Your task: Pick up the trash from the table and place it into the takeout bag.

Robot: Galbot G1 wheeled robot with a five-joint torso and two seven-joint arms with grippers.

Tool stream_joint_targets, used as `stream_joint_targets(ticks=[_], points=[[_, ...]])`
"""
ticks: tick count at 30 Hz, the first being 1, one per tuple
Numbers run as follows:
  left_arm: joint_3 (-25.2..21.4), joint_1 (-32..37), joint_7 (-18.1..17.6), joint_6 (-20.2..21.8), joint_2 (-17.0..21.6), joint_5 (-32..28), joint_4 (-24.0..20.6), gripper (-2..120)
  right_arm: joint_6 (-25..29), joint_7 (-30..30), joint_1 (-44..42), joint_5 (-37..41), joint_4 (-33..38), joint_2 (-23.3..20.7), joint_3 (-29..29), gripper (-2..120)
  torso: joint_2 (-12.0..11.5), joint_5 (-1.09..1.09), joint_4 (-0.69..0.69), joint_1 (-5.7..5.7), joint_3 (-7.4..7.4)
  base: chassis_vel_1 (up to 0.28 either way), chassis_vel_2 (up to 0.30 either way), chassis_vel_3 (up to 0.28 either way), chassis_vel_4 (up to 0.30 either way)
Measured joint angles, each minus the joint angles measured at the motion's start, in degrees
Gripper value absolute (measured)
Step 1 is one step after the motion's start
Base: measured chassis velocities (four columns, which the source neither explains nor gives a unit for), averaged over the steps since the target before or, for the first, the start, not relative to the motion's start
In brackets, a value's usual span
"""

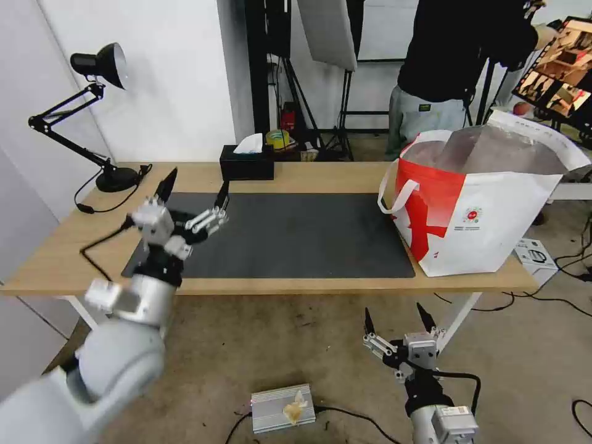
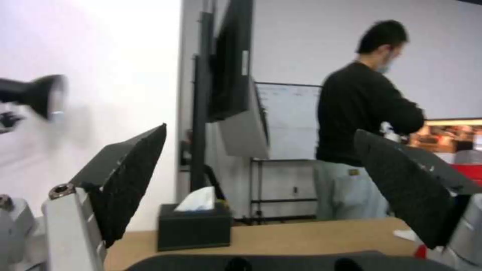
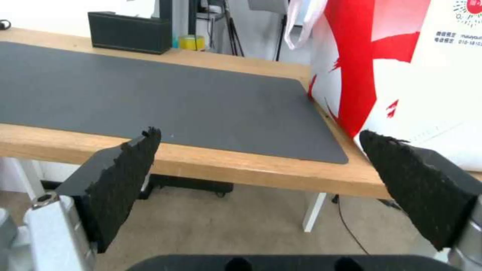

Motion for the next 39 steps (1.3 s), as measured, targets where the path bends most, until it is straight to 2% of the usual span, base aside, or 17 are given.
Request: stream_joint_targets(ticks=[1, 2, 5, 6, 8, 9, 10, 15, 17, 26, 32, 39], points=[[-1.16, 2.51, 0.9, -0.77, -2.49, 2.38, -0.08, 100, 0.0, 0.01, 0.0, 0.0, 0.0, 0.01, 0.01, 100, 0.0, 0.0, 0.0, 0.0, 0.0, 0.0, 0.0, 0.0, 0.0], [-1.16, 2.51, 0.9, -0.77, -2.49, 2.38, -0.08, 100, 0.0, 0.01, 0.0, 0.0, 0.0, 0.01, 0.01, 100, 0.0, 0.0, 0.0, 0.0, 0.0, 0.0, 0.0, 0.0, 0.0], [-4.31, 10.33, 4.11, -5.18, -11.25, 11.96, 0.31, 100, 0.0, 0.0, 0.0, 0.0, 0.0, 0.0, 0.0, 100, 0.0, 0.0, 0.02, 0.0, 0.0, 0.0, 0.0, 0.0, 0.0], [-4.75, 11.47, 4.36, -6.07, -12.51, 13.66, 0.48, 100, 0.0, 0.0, 0.0, 0.0, 0.0, 0.0, 0.0, 100, 0.0, 0.0, 0.01, 0.0, 0.0, 0.0, 0.0, 0.0, 0.0], [-4.75, 11.47, 4.36, -6.07, -12.51, 13.66, 0.48, 100, 0.0, 0.0, 0.0, 0.0, 0.0, 0.0, 0.0, 100, 0.0, 0.0, 0.01, 0.0, 0.0, 0.0, 0.0, 0.0, 0.0], [-6.46, 15.51, 5.24, -9.64, -17.04, 19.35, 1.27, 100, 0.0, 0.0, 0.0, 0.0, 0.0, 0.0, 0.0, 100, 0.0, 0.0, 0.0, 0.0, 0.0, 0.0, 0.0, 0.0, 0.0], [-7.08, 17.57, 5.57, -11.23, -18.92, 21.18, 1.66, 100, 0.0, 0.0, 0.0, 0.0, 0.0, 0.0, 0.0, 100, 0.0, 0.0, 0.01, 0.0, 0.01, 0.0, 0.0, 0.0, 0.0], [-8.08, 21.33, 5.72, -13.86, -22.51, 25.37, 3.05, 100, 0.0, 0.0, 0.0, 0.0, 0.0, 0.0, 0.0, 100, 0.0, 0.01, 0.01, 0.0, 0.0, 0.0, 0.0, 0.0, 0.0], [-8.33, 23.2, 4.44, -14.64, -25.04, 28.48, 3.83, 100, 0.0, 0.0, 0.0, 0.0, 0.0, 0.0, 0.0, 100, 0.0, 0.0, 0.01, 0.0, 0.0, 0.0, 0.0, 0.0, 0.0], [-7.4, 26.43, 1.14, -13.96, -27.49, 32.32, 2.61, 100, 0.0, 0.0, 0.0, 0.0, 0.0, 0.0, 0.0, 100, 0.0, 0.0, 0.01, 0.01, 0.01, 0.0, 0.0, 0.0, 0.0], [-6.25, 28.26, 0.25, -14.21, -30.87, 35.66, 3.62, 100, 0.0, 0.0, 0.0, 0.0, 0.0, 0.01, 0.0, 100, -0.01, -0.01, 0.01, 0.01, 0.01, 0.0, 0.0, 0.0, 0.0], [-4.79, 29.84, -0.41, -14.14, -30.79, 39.07, 4.7, 100, 0.0, 0.0, 0.0, 0.0, 0.0, 0.01, 0.0, 100, -0.01, 0.0, 0.01, 0.0, 0.01, 0.0, 0.0, 0.0, 0.0]])
